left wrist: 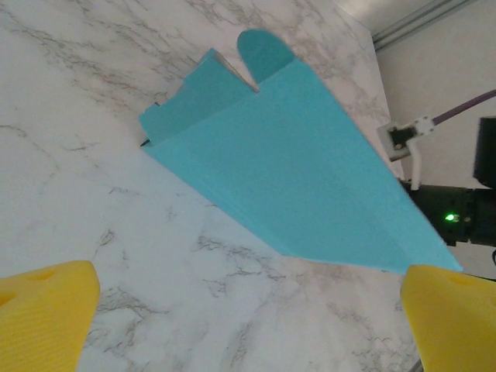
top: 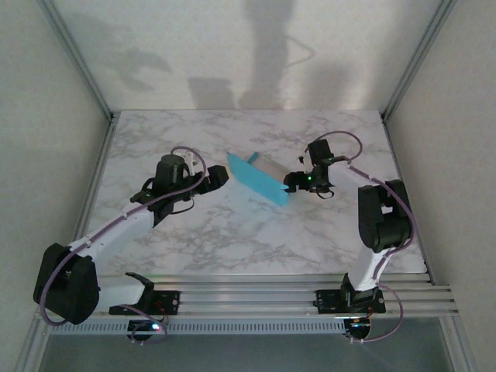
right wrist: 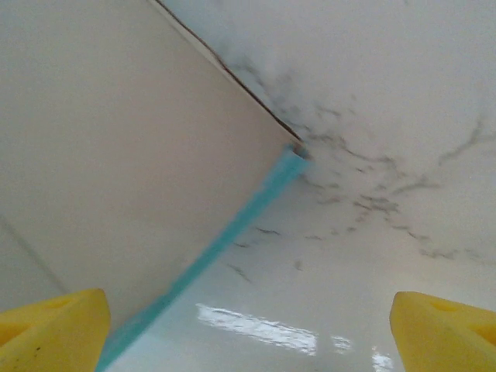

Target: Fold the paper box

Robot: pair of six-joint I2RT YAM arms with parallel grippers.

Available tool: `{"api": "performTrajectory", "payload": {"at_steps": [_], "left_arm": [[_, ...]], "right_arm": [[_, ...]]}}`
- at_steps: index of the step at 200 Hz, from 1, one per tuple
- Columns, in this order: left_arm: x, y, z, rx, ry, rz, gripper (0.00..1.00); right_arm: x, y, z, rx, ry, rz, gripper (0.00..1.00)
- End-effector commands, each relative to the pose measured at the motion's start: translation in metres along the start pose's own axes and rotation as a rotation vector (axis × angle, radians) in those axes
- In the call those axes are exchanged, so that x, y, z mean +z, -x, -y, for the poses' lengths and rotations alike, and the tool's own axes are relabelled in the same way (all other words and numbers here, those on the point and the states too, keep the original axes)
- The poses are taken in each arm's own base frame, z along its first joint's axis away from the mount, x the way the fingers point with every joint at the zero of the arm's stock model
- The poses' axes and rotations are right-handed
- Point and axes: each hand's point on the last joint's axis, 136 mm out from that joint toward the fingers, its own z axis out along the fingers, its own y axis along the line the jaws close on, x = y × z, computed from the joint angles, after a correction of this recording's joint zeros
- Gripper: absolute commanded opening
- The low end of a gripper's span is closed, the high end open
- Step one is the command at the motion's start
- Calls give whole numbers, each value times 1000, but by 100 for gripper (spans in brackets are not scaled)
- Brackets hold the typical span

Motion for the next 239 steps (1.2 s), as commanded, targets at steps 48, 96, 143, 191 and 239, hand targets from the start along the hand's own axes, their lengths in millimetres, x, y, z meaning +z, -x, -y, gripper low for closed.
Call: {"api": "performTrajectory", "payload": {"at_steps": [48,96,143,191,239], "left_arm": [[-3,3,3,-17,-17,12,99],[1,-5,10,-28,-44,-10,99],[26,-54,34,-49,-122,-110,99],[53,-78,68,-20,-230,-104,99],[67,-90,92,-4,-393,-38,100]], "right_arm": [[-17,42,-76,-90,300,31,90],[10,49,-77,-68,292,-3,99],[6,54,-62,-60,274,50,99],[-9,61,-52,-43,305,108,99],[-11,76,-44,-32,308,149,99]]}}
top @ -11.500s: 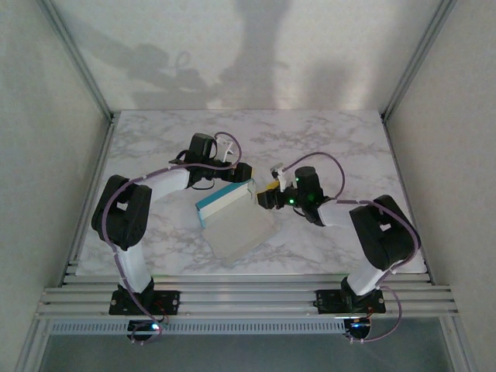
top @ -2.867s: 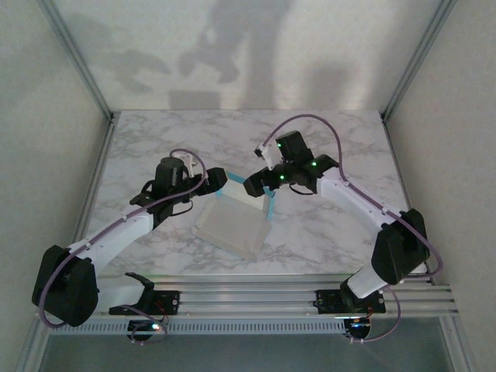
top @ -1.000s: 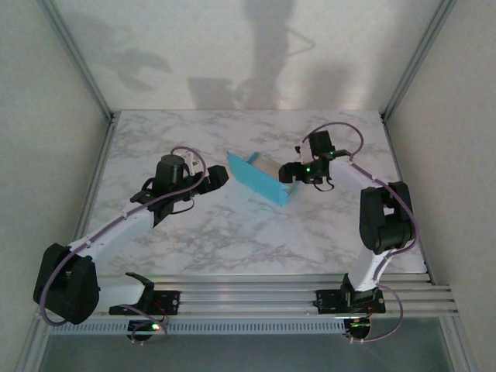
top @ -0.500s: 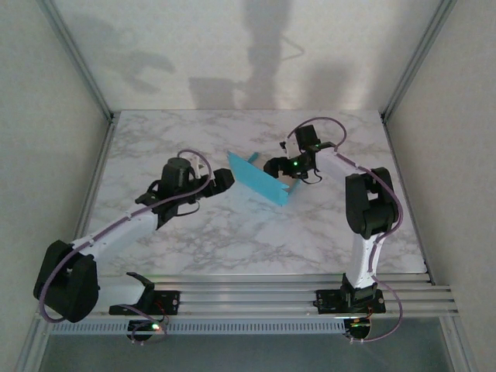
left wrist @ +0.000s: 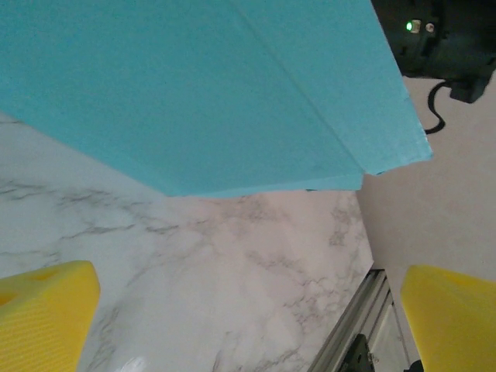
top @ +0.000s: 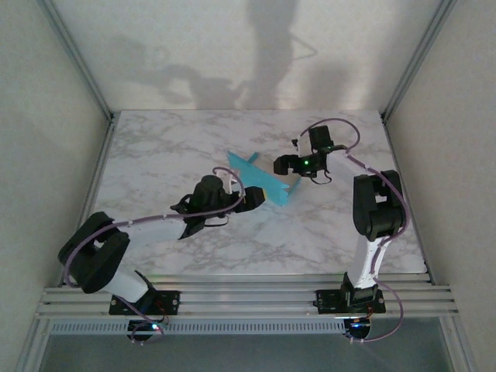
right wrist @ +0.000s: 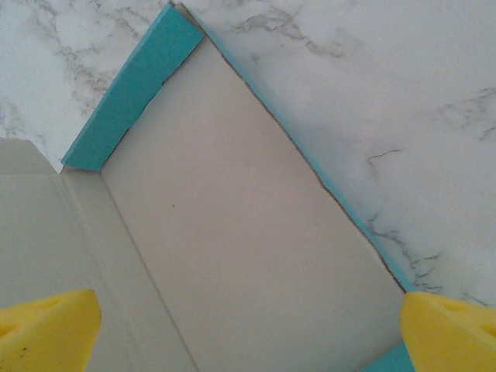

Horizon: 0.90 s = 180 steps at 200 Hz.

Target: Fold the paper box

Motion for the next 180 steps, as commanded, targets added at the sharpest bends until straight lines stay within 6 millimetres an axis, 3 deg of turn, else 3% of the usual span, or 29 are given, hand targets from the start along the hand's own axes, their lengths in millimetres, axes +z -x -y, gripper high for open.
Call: {"api": "performTrajectory", "payload": {"at_steps": [1,50,113,180], "left_arm": [[5,12,22,22,-136,99,99],[24,6,17,29,-157,95,99],[31,20,14,81,-111,121,99],[26,49,-2,41,-78,159,99]], "right_arm": [[-11,18,-7,-19,26,59,99],[1,23,18,53,-28,50,99],[15,-12,22,118,9,-10,99],[3,-46,-2,175,109,15,99]]}}
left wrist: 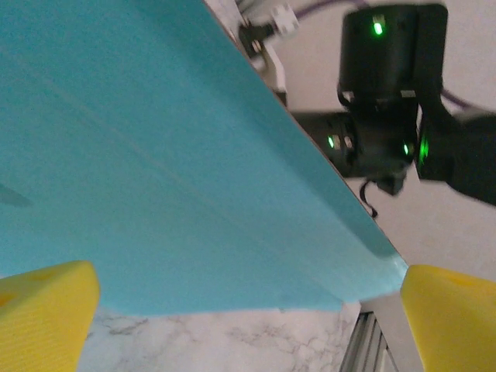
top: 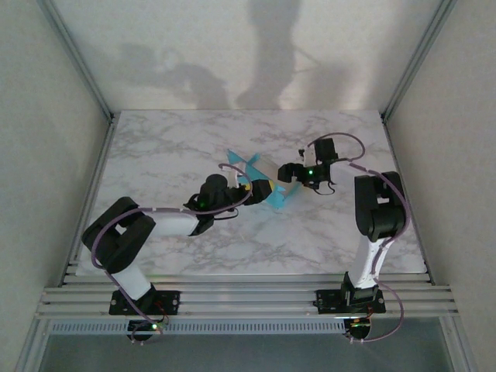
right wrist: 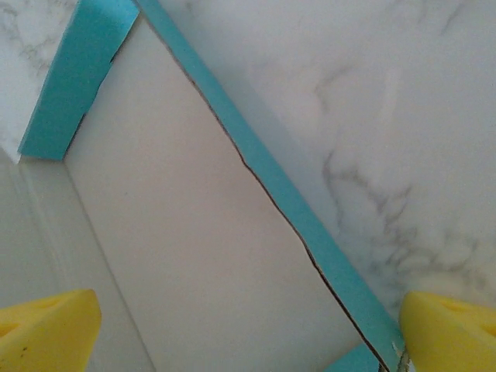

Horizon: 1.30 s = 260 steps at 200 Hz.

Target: Fold the paper box

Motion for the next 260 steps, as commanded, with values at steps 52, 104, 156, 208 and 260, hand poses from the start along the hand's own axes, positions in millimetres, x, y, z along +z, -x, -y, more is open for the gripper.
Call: {"api": "performTrajectory", "payload": {"at_steps": [52,104,156,208,260], "left_arm": [[-8,44,-28,-19,62,50,99],[-46,70,-62,-58,187,105,99],[-119,86,-74,-31,363,201,99],[-139,55,-61,-98,269,181,99],[-128,18,-28,-75,156,186,99]], "right_arm": [[3,-51,-56,23,119,-4,99],[20,-99,-120,-5,135,-15,99],[25,-114,-168,-129,186,-18,99],[-17,-84,-142,-179,113,39,99],[-41,-18,-121,-211,136,80,99]]}}
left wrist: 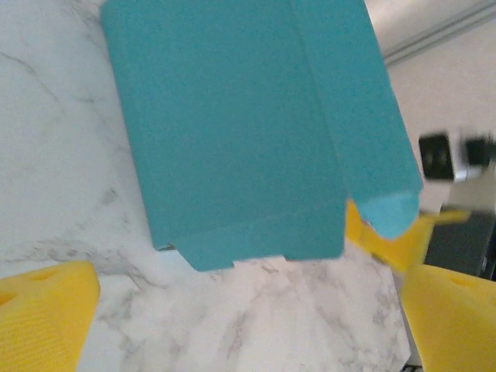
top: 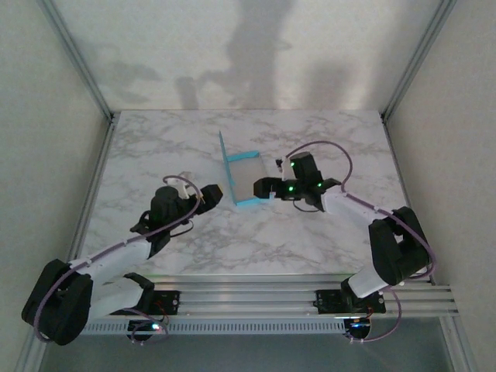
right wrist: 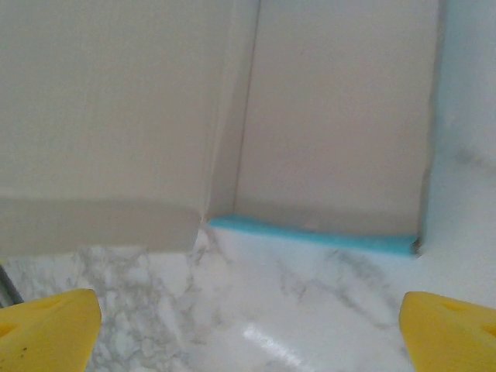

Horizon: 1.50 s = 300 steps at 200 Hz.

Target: Fold the paper box

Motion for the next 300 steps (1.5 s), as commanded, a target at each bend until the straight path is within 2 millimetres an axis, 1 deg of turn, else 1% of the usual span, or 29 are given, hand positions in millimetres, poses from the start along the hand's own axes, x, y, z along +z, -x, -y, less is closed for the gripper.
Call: {"api": "performTrajectory", "payload": {"at_steps": [1,12,21,28,43,71,82,98,112,129,154,174,197,217,242,267,300], "left_arm": [[-1,-5,33,10,-102,47,99],[1,-15,40,-2,-131,44,100],[4,-22,43,-15,-146,40,100],[6,-27,45,-22,-149,34,100],[14,-39,47,-28,-138,13,100],[28,-63,49,-65,-131,-33,100],[33,-69,50,-84,-138,-45,100],[38,-77,51,-102,-143,-63,100],[42,-85,51,-102,-134,-84,99],[47,-93,49,-109,-125,-109,100],[50,-98,48,-129,-130,-124,100],[51,-102,45,-140,-127,-138,100],[52,-107,41,-150,-121,-148,100],[54,-111,38,-160,-116,-157,100],[55,-112,34,-178,-107,-152,99],[57,-113,31,-191,-109,-150,99],[61,-113,26,-217,-115,-151,100]], "right_arm": [[-5,27,6,-54,36,-14,99],[-2,45,9,-66,60,-10,99],[5,56,13,-78,68,-17,99],[10,69,15,-98,74,-14,99],[30,85,27,-114,54,-40,99],[65,120,40,-138,42,-35,99],[77,130,44,-135,41,-34,99],[93,138,51,-128,41,-40,99],[103,146,55,-125,36,-37,99],[115,149,61,-122,35,-45,99],[131,149,56,-160,65,-56,99],[144,149,57,-174,76,-71,99],[155,151,61,-174,83,-78,99],[162,149,58,-185,109,-95,99],[167,142,50,-207,169,-124,99],[166,132,45,-225,223,-156,99],[154,122,33,-245,271,-181,97]]}}
